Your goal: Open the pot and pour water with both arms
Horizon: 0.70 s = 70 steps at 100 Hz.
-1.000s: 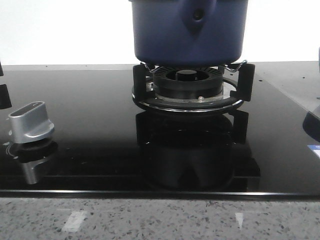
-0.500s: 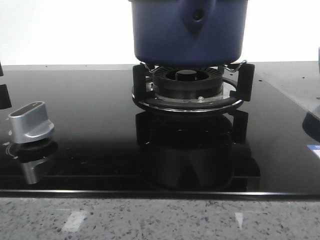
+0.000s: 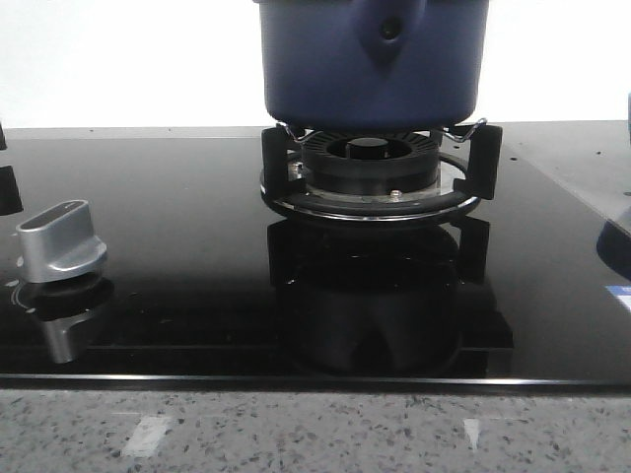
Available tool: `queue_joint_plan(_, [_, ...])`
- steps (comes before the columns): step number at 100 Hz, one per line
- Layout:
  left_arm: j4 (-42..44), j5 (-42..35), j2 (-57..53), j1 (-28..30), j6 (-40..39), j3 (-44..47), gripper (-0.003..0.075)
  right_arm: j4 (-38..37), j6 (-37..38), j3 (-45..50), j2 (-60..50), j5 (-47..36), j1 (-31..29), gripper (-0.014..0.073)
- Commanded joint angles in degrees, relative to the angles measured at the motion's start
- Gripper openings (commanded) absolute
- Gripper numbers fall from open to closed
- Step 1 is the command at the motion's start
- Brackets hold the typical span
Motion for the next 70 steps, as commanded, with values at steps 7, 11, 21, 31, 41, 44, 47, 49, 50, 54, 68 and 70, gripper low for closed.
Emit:
queue_joint_plan(7, [-11.25,-4.61,-1.66,-0.02,0.00,1.85,-0.0020,9.08,-0.25,1.48,-1.38,-5.14,-0.25,-0.0047])
queue_joint_plan(11, [-14.86,-4.61,-1.66,-0.02,0.00,1.85,-0.0020,11.71,-0.25,1.48,-1.38,-5.14,-0.25,-0.0047])
queue_joint_plan(21, [-24.21,-4.61,-1.66,-0.02,0.00,1.74,-0.0020,20.70,-0.25,1.48,-1.38,-5.14,-0.25,-0.0047])
queue_joint_plan(31, [-33.23,-4.73,-1.66,-0.02,0.00,0.82,-0.0020,26.46,-0.25,0.51,-1.38,-4.21,-0.25,-0.0047])
queue_joint_plan(41, [-36.87,-3.72,-1.66,-0.02,0.00,-1.15,-0.0020,26.72,-0.25,-2.57,-1.38,-0.69,-0.25,-0.0047])
queue_joint_plan(44, [-36.87,-3.03,-1.66,-0.02,0.00,-2.05,-0.0020,26.55,-0.37,-3.72,-1.28,1.12,-0.25,-0.0047])
queue_joint_plan(47, [-36.60,-2.31,-1.66,-0.02,0.00,-3.02,-0.0020,25.90,-0.78,-4.98,-1.28,2.74,-0.25,-0.0047])
queue_joint_plan(49, [-36.39,-1.42,-1.56,-0.02,0.00,-3.84,-0.0020,25.18,-1.16,-6.00,-1.28,4.04,-0.25,-0.0047])
queue_joint_plan(50, [-36.20,-1.00,-1.55,-0.02,0.00,-4.11,-0.0020,24.92,-1.31,-6.35,-1.16,4.48,-0.25,-0.0047])
queue_joint_plan(54, [-34.80,0.41,-1.25,-0.02,0.00,-5.98,-0.0020,23.27,-2.50,-8.60,-0.87,7.07,-0.25,-0.0047])
queue_joint_plan(68, [-25.73,8.49,2.67,-0.02,0.32,-14.31,-0.0020,15.33,-3.93,-17.38,3.08,16.67,-0.25,-0.0046])
queue_joint_plan(70, [-24.45,9.74,3.31,-0.02,0.88,-15.78,-0.0020,14.16,-3.93,-18.82,4.08,18.15,-0.25,-0.0046])
